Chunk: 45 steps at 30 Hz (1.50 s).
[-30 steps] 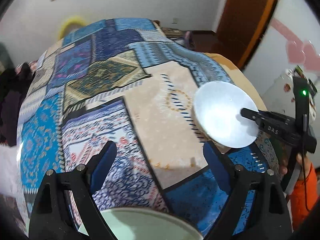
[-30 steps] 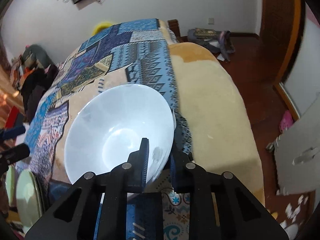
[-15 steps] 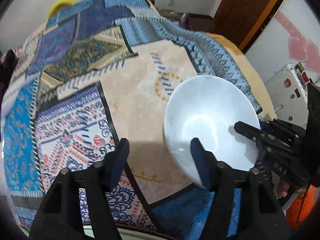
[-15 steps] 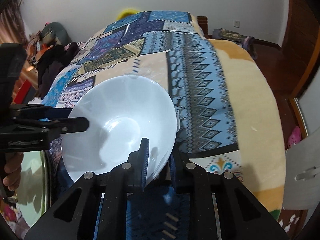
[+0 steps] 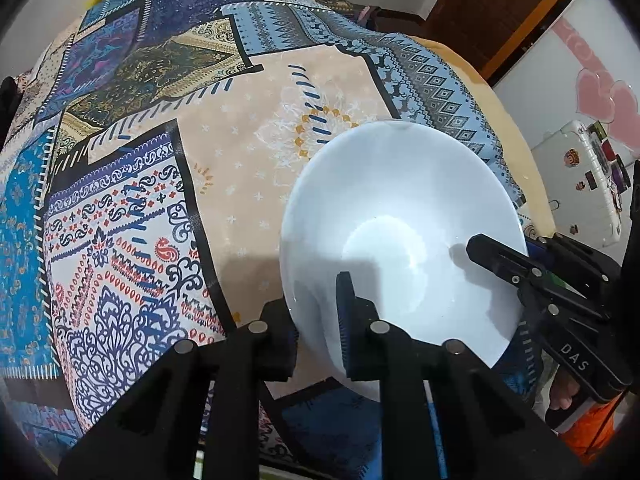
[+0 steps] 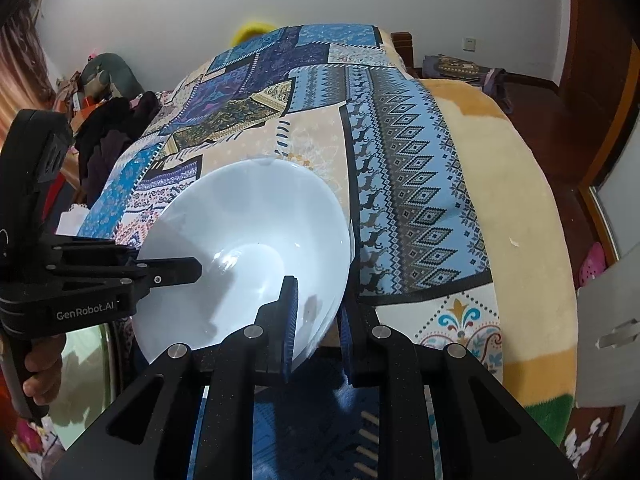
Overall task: Organize plates and bowls
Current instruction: 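Grasp the white bowl rim with the right gripper and lift it, then carry the white bowl with the right gripper toward the nested bowls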
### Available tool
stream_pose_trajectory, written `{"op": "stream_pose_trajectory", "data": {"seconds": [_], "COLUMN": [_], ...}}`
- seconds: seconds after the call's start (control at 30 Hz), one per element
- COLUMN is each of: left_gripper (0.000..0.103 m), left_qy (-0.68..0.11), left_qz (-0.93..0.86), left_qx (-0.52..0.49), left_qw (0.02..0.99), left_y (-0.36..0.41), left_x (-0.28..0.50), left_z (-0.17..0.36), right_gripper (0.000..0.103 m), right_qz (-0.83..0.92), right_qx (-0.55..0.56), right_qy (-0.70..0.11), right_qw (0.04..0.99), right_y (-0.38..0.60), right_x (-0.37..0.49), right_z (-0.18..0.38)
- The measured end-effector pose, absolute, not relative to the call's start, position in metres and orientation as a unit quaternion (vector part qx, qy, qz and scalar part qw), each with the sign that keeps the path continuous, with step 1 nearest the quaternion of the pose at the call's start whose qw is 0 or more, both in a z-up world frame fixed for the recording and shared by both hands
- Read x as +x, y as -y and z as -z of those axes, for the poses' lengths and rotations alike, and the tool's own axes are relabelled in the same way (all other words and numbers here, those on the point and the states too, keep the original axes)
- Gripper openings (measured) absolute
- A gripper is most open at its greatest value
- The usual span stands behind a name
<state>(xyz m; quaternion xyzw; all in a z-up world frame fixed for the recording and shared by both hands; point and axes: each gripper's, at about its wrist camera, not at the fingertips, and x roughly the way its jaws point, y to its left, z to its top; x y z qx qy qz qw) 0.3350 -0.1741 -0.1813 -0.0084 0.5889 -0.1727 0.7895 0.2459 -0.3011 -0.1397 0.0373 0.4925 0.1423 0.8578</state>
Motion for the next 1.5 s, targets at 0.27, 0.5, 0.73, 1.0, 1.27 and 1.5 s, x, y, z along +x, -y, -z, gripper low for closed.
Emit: {"op": "stream_pose_trajectory", "data": {"seconds": [0.27,0.5,0.73,1.0,1.27,1.5], "left_gripper": [0.016,0.016,0.016,0.016,0.017,0.016], "left_qy": [-0.576,-0.56,-0.531,-0.516,-0.5,-0.484], "left_qz": [0.172,0.167,0.16,0.15,0.133,0.11], "left_qx": [-0.01,-0.012,-0.011,-0.025,-0.041,-0.07], "left_qw": [0.799,0.812,0.832,0.843,0.855,0.865], "left_y": [0.166,0.153,0.139,0.111,0.07,0.024], "left_x": [0.314,0.293,0.263,0.234,0.202,0.172], "left_z": [0.164,0.137,0.104,0.08,0.062,0.052], "right_gripper": [0.017,0.017,0.017,0.017,0.017,0.017], "right_qz": [-0.145,-0.152,-0.162,-0.177,-0.2,-0.227], "right_qx": [0.044,0.042,0.034,0.025,0.015,-0.005], "right_qy": [-0.479,-0.459,-0.439,-0.43,-0.424,-0.425], "right_qw": [0.865,0.874,0.883,0.885,0.883,0.876], "right_y": [0.294,0.282,0.264,0.234,0.196,0.153], "right_x": [0.23,0.21,0.194,0.173,0.157,0.142], "right_z": [0.121,0.098,0.075,0.062,0.054,0.055]}}
